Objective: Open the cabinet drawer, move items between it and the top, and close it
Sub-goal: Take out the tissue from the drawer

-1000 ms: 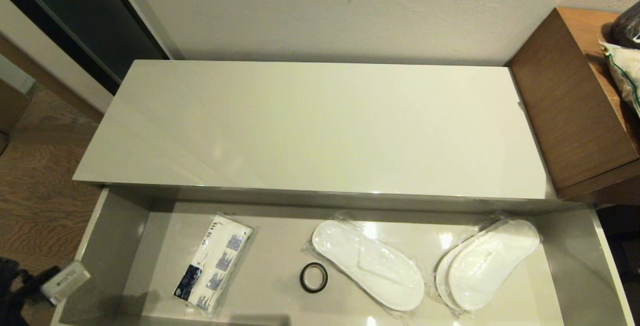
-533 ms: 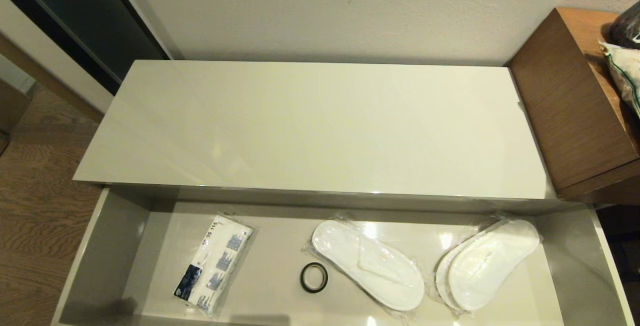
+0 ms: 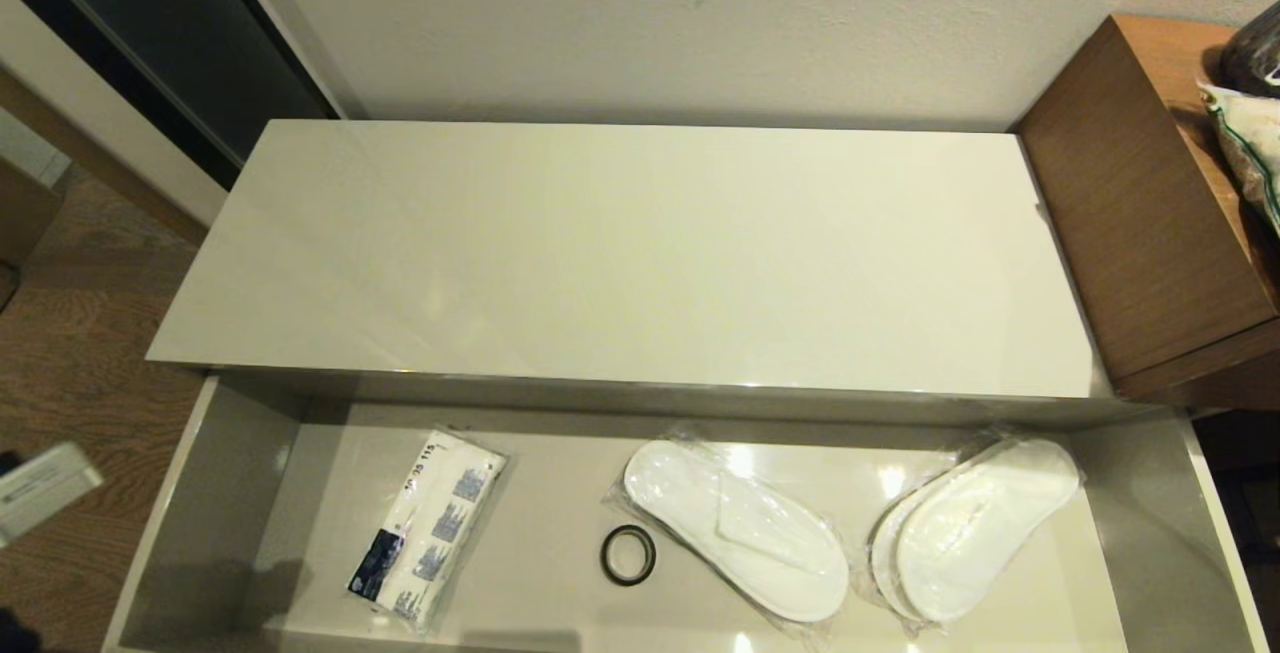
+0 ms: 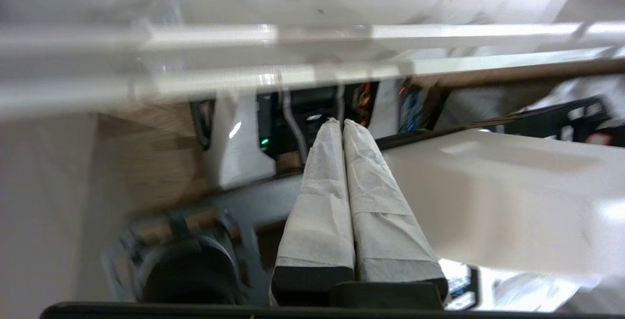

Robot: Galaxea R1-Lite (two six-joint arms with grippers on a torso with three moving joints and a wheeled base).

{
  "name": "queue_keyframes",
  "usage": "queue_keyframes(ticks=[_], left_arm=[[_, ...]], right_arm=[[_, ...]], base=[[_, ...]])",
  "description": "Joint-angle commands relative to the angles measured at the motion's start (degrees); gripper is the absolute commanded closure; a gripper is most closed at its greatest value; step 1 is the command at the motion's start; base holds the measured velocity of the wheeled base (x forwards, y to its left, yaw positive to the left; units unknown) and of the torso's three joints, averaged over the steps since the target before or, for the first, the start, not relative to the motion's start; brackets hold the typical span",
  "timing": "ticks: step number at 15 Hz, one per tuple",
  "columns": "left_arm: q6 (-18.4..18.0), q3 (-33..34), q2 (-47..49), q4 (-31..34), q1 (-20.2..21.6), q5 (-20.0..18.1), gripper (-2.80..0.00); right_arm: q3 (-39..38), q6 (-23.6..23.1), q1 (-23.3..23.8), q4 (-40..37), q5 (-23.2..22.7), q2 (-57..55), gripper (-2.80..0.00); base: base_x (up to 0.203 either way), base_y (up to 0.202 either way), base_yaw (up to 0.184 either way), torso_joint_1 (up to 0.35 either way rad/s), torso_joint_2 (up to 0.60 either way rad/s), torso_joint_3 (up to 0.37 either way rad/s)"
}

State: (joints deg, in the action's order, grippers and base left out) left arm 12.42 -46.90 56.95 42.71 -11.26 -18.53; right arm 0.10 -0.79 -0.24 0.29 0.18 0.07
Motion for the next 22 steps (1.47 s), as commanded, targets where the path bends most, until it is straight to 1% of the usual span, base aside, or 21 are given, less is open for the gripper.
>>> queue_keyframes(ticks=[1, 3, 4, 5, 6, 8, 9, 10, 11, 14, 16, 17, 18, 20, 22], left_arm=[[-2.5, -1.0, 12.6, -2.3, 0.0, -0.4, 0.00], [-7.2, -6.5, 20.2, -4.5, 0.1, -0.7, 0.00], [-10.3, -8.8, 22.9, -4.8, 0.1, -1.0, 0.00], [-14.4, -10.5, 24.9, -5.1, 0.1, -1.3, 0.00], [-17.5, -12.4, 25.2, -4.2, 0.0, -1.0, 0.00], [-24.3, -17.7, 25.9, 4.5, 0.0, 0.7, 0.00], [-28.0, -22.5, 26.9, 9.7, 0.0, 1.6, 0.00], [-30.9, -27.5, 28.9, 14.8, -0.1, 2.4, 0.00], [-33.1, -30.5, 32.1, 17.7, -0.4, 2.8, 0.00], [-36.8, -37.6, 40.4, 20.3, -1.8, 1.8, 0.00], [-40.0, -38.4, 43.3, 20.6, -2.2, 1.7, 0.00], [-40.5, -37.7, 44.1, 20.5, -2.5, 1.6, -1.93], [-40.4, -37.3, 45.1, 20.4, -2.7, 1.5, -2.80], [-39.9, -35.5, 45.8, 19.7, -3.2, 0.5, -2.80], [-38.7, -32.7, 45.4, 16.3, -3.3, 0.1, -2.80]], right_arm=[[0.0, 0.0, 0.0, 0.0, 0.0, -0.1, 0.00], [0.0, 0.0, 0.0, 0.0, 0.0, -0.1, 0.00], [0.0, -0.1, 0.0, 0.0, 0.0, -0.1, 0.00], [0.0, -0.1, 0.0, 0.0, 0.0, -0.1, 0.00], [0.0, 0.0, 0.0, 0.0, 0.0, -0.1, 0.00], [0.0, -0.1, 0.0, 0.1, 0.0, -0.1, 0.00], [0.0, -0.1, 0.0, 0.1, 0.0, -0.1, 0.00], [0.0, 0.0, 0.0, 0.0, 0.0, -0.1, 0.00], [0.0, 0.0, 0.0, 0.0, 0.0, -0.1, 0.00], [0.0, 0.0, 0.0, 0.0, 0.0, -0.1, 0.00], [0.0, -0.1, 0.0, 0.1, 0.0, -0.1, 0.00], [0.0, 0.0, 0.0, 0.1, 0.0, -0.1, 0.00], [0.0, 0.0, 0.0, 0.0, 0.0, -0.1, 0.00], [0.0, -0.1, 0.0, 0.1, 0.0, -0.1, 0.00], [0.0, 0.0, 0.0, 0.1, 0.0, -0.1, 0.00]], base=[[0.000, 0.000, 0.000, 0.000, 0.00, 0.000], [0.000, 0.000, 0.000, 0.000, 0.00, 0.000], [0.000, 0.000, 0.000, 0.000, 0.00, 0.000], [0.000, 0.000, 0.000, 0.000, 0.00, 0.000], [0.000, 0.000, 0.000, 0.000, 0.00, 0.000], [0.000, 0.000, 0.000, 0.000, 0.00, 0.000], [0.000, 0.000, 0.000, 0.000, 0.00, 0.000], [0.000, 0.000, 0.000, 0.000, 0.00, 0.000], [0.000, 0.000, 0.000, 0.000, 0.00, 0.000], [0.000, 0.000, 0.000, 0.000, 0.00, 0.000], [0.000, 0.000, 0.000, 0.000, 0.00, 0.000], [0.000, 0.000, 0.000, 0.000, 0.00, 0.000], [0.000, 0.000, 0.000, 0.000, 0.00, 0.000], [0.000, 0.000, 0.000, 0.000, 0.00, 0.000], [0.000, 0.000, 0.000, 0.000, 0.00, 0.000]])
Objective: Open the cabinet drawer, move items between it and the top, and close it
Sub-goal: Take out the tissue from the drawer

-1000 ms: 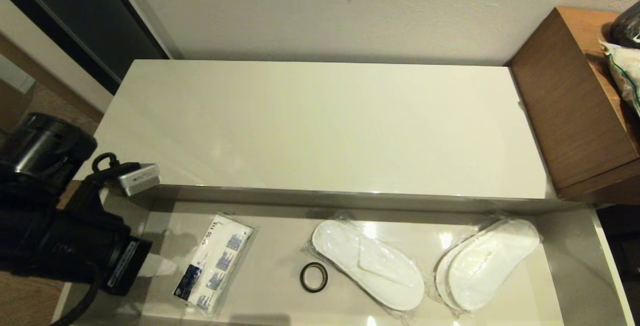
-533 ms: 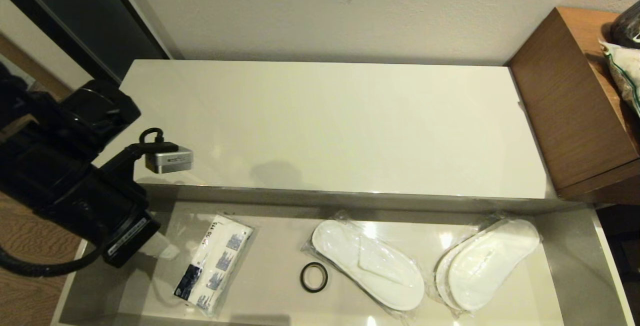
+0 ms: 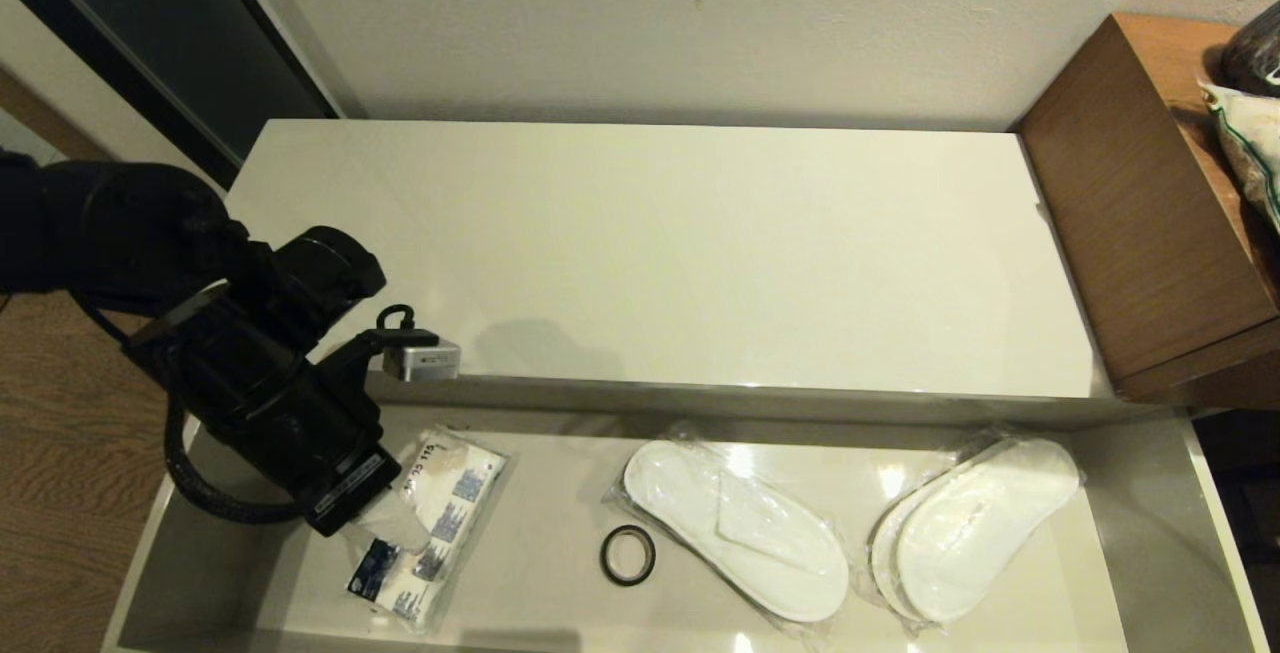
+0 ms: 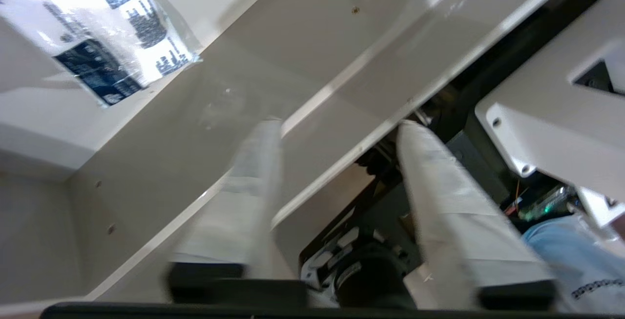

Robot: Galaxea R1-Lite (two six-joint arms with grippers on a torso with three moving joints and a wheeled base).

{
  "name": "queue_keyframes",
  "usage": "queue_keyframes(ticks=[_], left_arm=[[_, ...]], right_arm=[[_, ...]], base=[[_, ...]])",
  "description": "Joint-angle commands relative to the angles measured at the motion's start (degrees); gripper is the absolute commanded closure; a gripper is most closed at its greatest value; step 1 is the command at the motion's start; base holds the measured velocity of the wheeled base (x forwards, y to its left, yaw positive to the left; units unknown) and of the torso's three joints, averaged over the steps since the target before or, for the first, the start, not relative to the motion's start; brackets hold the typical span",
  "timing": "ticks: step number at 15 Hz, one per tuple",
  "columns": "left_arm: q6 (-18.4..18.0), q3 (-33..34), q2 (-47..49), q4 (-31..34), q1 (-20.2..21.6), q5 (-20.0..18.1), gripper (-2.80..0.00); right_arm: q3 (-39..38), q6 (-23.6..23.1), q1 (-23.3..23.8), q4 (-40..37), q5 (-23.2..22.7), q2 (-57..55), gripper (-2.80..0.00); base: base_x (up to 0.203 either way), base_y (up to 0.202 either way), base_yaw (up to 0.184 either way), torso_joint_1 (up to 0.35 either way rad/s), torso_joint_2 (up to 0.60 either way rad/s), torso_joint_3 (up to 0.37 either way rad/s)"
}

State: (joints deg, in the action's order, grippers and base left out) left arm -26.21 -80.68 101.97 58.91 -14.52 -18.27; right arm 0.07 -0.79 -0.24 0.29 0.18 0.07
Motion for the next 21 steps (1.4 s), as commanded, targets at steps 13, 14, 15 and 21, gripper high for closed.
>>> queue_keyframes(ticks=[13, 14, 15, 21], left_arm=[[1.8, 22.6, -3.3, -38.4, 4.8, 10.1, -2.80], [2.3, 23.2, -4.2, -38.4, 4.8, 11.5, -2.80], [3.1, 24.1, -5.4, -38.4, 4.8, 12.5, -2.80], [4.7, 39.3, -8.3, -47.3, 4.5, 13.7, -2.80]], right_arm=[[0.0, 0.0, 0.0, 0.1, 0.0, -0.1, 0.00], [0.0, -0.1, 0.0, 0.1, 0.0, -0.1, 0.00], [0.0, 0.0, 0.0, 0.0, 0.0, 0.0, 0.00], [0.0, 0.0, 0.0, 0.1, 0.0, -0.1, 0.00]], base=[[0.000, 0.000, 0.000, 0.000, 0.00, 0.000], [0.000, 0.000, 0.000, 0.000, 0.00, 0.000], [0.000, 0.000, 0.000, 0.000, 0.00, 0.000], [0.000, 0.000, 0.000, 0.000, 0.00, 0.000]])
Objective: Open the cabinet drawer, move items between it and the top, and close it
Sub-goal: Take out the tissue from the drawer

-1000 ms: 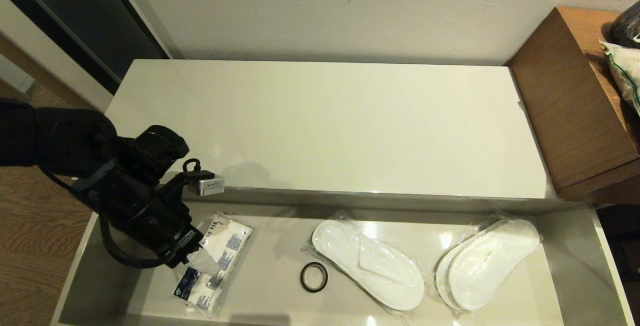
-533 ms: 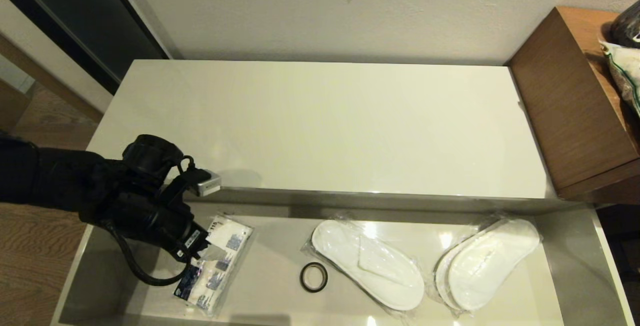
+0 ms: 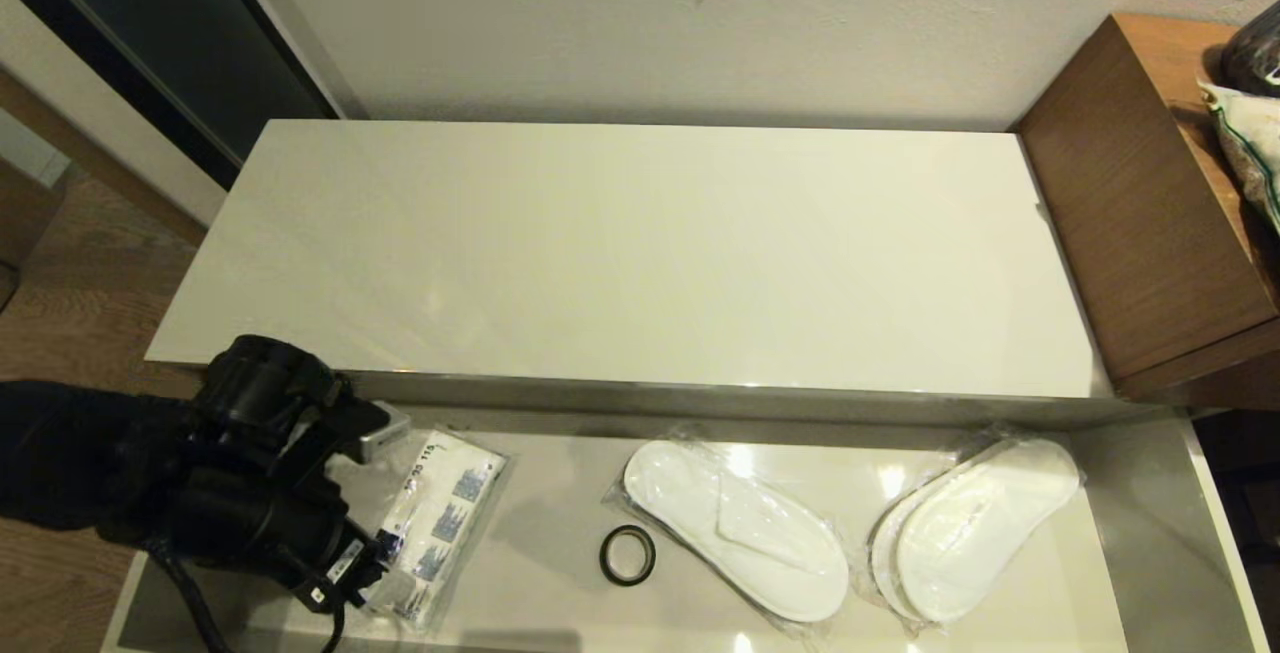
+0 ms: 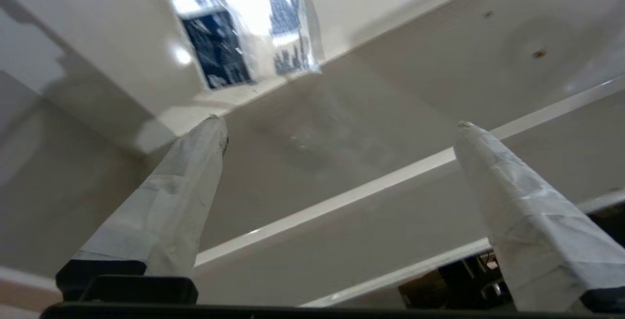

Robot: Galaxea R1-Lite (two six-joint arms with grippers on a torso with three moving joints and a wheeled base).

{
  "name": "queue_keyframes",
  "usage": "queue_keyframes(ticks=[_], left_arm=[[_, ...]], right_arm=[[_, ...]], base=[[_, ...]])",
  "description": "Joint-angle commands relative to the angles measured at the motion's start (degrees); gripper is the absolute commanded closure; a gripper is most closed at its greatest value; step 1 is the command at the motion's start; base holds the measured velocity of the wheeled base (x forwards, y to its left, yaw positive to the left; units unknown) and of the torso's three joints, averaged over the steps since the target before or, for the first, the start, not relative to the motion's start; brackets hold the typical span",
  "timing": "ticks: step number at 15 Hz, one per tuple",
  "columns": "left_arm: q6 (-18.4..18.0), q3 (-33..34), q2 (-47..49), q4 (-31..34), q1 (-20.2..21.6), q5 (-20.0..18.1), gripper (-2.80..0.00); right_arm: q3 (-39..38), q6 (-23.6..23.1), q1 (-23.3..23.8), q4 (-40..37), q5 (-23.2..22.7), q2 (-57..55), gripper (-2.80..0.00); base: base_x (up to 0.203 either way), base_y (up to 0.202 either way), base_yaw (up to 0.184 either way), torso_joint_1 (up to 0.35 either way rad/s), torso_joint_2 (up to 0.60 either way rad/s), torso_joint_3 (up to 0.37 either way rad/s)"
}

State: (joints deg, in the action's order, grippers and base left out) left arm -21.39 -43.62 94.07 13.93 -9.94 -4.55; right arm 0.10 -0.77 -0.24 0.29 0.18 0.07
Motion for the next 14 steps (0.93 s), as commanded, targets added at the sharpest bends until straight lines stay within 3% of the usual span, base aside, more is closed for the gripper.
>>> queue_keyframes(ticks=[1, 2, 4, 9, 14], left_arm=[[0.4, 5.9, 1.3, -10.2, -0.5, 0.4, -2.80], [1.4, 8.3, 3.7, -16.7, -0.9, 1.5, -2.80], [4.3, 9.6, 9.0, -23.7, -1.8, 4.3, -2.80], [9.7, 6.3, 17.6, -28.9, -4.9, 7.5, -2.80], [10.3, 8.0, 21.5, -35.0, -5.4, 8.1, -2.80]], right_arm=[[0.0, 0.0, 0.0, 0.1, 0.0, -0.1, 0.00], [0.0, -0.1, 0.0, 0.1, 0.0, -0.1, 0.00], [0.0, 0.0, 0.0, 0.1, 0.0, -0.1, 0.00], [0.0, 0.0, 0.0, 0.0, 0.0, -0.1, 0.00], [0.0, 0.0, 0.0, 0.0, 0.0, -0.1, 0.00]], base=[[0.000, 0.000, 0.000, 0.000, 0.00, 0.000], [0.000, 0.000, 0.000, 0.000, 0.00, 0.000], [0.000, 0.000, 0.000, 0.000, 0.00, 0.000], [0.000, 0.000, 0.000, 0.000, 0.00, 0.000], [0.000, 0.000, 0.000, 0.000, 0.00, 0.000]])
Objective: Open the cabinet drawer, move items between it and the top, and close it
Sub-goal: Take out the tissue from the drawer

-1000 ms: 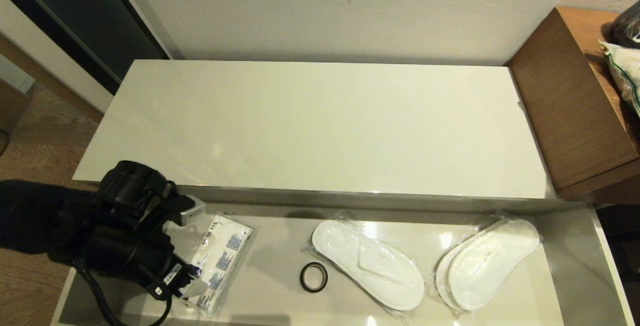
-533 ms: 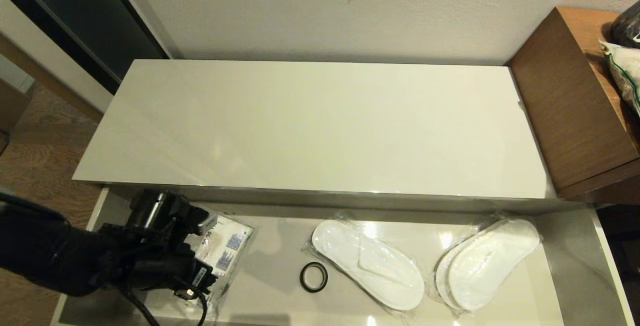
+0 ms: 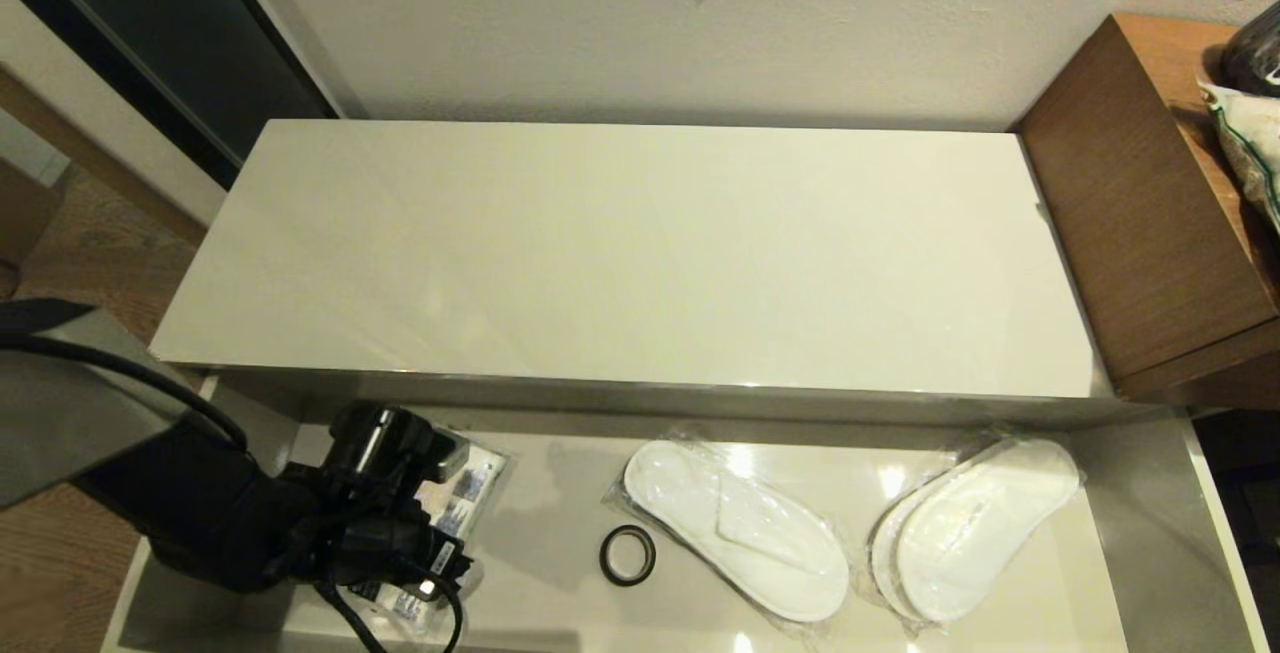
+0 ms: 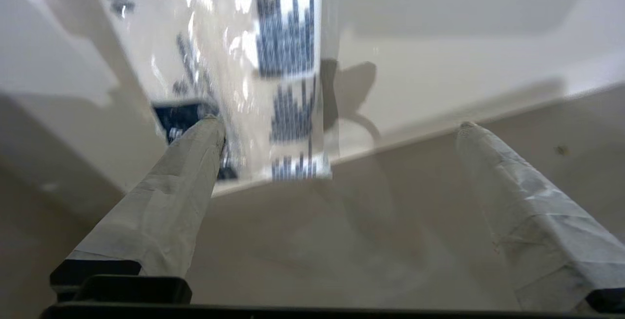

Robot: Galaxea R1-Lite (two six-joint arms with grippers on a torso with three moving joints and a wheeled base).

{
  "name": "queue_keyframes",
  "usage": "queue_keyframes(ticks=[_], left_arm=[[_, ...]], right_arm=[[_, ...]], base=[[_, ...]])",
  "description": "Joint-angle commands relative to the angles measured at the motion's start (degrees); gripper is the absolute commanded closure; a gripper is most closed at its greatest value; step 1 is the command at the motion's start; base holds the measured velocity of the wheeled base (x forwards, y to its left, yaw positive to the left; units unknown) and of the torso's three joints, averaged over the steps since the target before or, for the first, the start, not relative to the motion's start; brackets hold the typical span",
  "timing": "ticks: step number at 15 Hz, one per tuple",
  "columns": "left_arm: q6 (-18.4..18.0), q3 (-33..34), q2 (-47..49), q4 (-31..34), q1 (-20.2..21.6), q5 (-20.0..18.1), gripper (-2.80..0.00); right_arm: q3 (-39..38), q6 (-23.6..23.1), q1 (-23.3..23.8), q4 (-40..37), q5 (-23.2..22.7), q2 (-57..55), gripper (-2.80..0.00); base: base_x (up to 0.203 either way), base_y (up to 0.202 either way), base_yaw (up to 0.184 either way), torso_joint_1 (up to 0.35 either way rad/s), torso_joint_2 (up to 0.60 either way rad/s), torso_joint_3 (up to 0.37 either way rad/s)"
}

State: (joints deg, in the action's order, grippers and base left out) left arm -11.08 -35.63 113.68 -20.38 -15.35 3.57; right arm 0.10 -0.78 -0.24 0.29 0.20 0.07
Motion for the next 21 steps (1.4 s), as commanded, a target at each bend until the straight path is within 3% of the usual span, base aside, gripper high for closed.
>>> queue_keyframes(ticks=[1, 4, 13, 14, 21], left_arm=[[-0.2, -0.2, 3.6, -2.7, 0.3, 0.3, -2.80], [-1.5, -2.0, 8.3, -8.6, 1.7, 1.5, -2.80], [-2.1, -5.7, 14.3, -9.0, 2.5, 3.9, -2.80], [-2.1, -5.9, 14.3, -9.0, 2.5, 3.9, 0.00], [-2.3, -6.6, 10.1, -8.4, 2.4, 3.4, 0.00]], right_arm=[[0.0, 0.0, 0.0, 0.1, 0.0, -0.1, 0.00], [0.0, 0.0, 0.0, 0.0, 0.0, -0.1, 0.00], [0.0, 0.0, 0.0, 0.0, 0.0, 0.0, 0.00], [0.0, 0.0, 0.0, 0.1, 0.0, -0.1, 0.00], [0.0, 0.0, 0.0, 0.0, 0.0, -0.1, 0.00]], base=[[0.000, 0.000, 0.000, 0.000, 0.00, 0.000], [0.000, 0.000, 0.000, 0.000, 0.00, 0.000], [0.000, 0.000, 0.000, 0.000, 0.00, 0.000], [0.000, 0.000, 0.000, 0.000, 0.00, 0.000], [0.000, 0.000, 0.000, 0.000, 0.00, 0.000]])
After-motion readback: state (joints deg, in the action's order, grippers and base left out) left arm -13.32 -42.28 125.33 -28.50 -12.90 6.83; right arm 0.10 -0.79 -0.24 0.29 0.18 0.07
